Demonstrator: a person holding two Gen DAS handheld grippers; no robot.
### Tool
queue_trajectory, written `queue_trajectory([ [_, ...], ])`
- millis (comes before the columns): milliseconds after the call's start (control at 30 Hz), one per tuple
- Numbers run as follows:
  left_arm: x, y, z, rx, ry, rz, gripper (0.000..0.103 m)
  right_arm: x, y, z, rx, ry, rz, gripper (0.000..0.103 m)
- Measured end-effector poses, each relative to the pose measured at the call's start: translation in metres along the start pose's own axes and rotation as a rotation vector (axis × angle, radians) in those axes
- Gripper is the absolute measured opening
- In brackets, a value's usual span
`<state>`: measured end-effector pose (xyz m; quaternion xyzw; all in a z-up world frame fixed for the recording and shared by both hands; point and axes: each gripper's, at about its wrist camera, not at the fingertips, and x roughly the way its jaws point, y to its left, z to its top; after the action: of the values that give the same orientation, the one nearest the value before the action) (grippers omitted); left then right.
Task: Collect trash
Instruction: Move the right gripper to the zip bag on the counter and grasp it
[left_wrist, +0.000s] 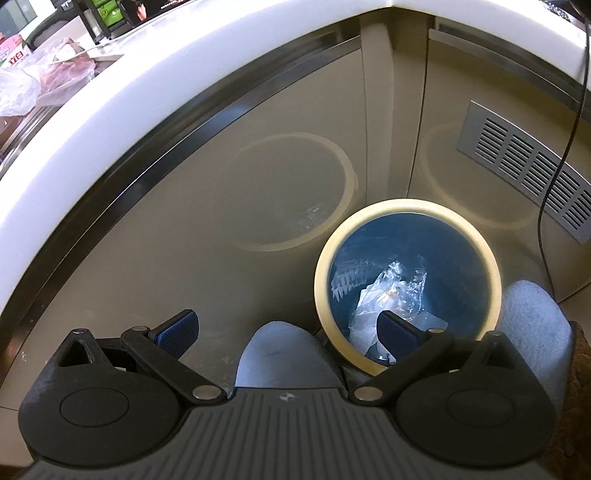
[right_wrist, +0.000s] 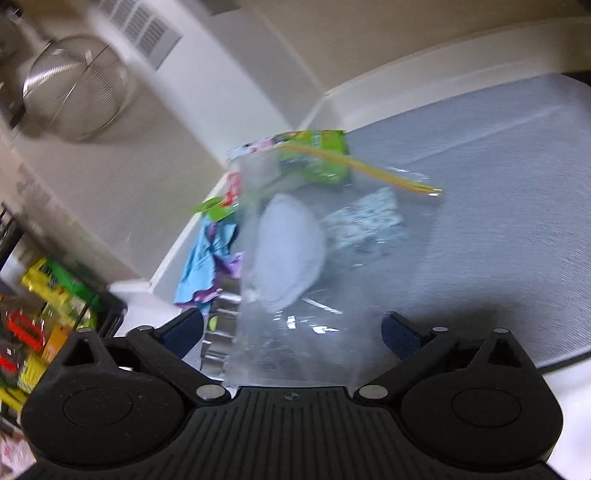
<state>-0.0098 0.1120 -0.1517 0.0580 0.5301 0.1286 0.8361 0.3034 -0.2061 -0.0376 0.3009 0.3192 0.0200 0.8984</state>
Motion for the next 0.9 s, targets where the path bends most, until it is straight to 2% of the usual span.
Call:
queue_trajectory([
  [100,0.000,-0.002,0.000,0.006,0.004,0.006,0.103,-0.009,-0.004,-0.005,-0.059,-0.017,0.031,0.035],
  [133,0.000,-0.003,0.001,0.012,0.006,0.007,0.103,-0.017,-0.006,-0.006,-0.081,-0.041,0.032,0.030],
  [433,-0.004,-0.017,0.004,0.070,-0.009,0.014,0.103,-0.086,-0.060,-0.008,-0.117,-0.136,0.085,0.027],
  [733,-0.017,-0.023,0.003,0.098,-0.043,0.027,0.103,-0.152,-0.070,-0.017,-0.172,-0.300,0.261,0.027],
  [833,-0.021,-0.021,0.002,0.086,-0.052,0.029,0.103,-0.161,-0.067,-0.016,-0.185,-0.343,0.247,0.027],
  [900,-0.022,-0.020,0.002,0.081,-0.052,0.028,0.103,-0.158,-0.067,-0.015,-0.188,-0.348,0.197,0.027],
])
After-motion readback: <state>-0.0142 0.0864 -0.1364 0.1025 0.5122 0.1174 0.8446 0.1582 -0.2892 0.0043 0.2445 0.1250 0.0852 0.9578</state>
